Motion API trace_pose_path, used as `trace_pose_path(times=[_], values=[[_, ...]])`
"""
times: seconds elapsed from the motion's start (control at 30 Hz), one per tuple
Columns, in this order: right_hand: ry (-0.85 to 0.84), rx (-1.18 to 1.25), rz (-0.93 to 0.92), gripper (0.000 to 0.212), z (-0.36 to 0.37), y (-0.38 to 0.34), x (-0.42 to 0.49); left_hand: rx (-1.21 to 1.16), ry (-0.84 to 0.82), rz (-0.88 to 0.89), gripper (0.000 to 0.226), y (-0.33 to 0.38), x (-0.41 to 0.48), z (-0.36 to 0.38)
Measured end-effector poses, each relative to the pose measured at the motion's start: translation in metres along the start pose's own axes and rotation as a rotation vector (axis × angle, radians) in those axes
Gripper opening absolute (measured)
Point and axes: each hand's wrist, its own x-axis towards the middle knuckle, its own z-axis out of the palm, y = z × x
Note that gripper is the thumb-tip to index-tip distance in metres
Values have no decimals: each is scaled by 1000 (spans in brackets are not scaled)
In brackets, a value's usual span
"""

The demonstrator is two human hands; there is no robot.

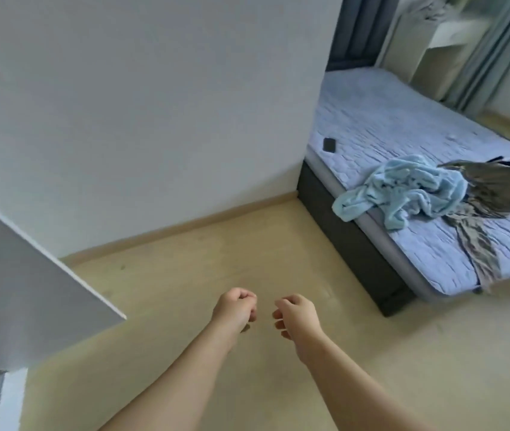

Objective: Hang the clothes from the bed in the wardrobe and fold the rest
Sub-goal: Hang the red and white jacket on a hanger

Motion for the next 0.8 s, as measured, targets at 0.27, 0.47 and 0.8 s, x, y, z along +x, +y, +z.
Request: trace_pose_path(times=[0.27, 0.47, 0.8], values=[[182, 202, 115, 11, -200, 35, 44, 161, -225, 1, 18, 59, 9, 203], [266, 331, 164, 12, -314, 40, 115, 241, -339, 29, 19, 113, 52, 345], [369, 485, 273, 13, -532, 3, 260, 345, -426, 4, 17, 244, 130, 581]])
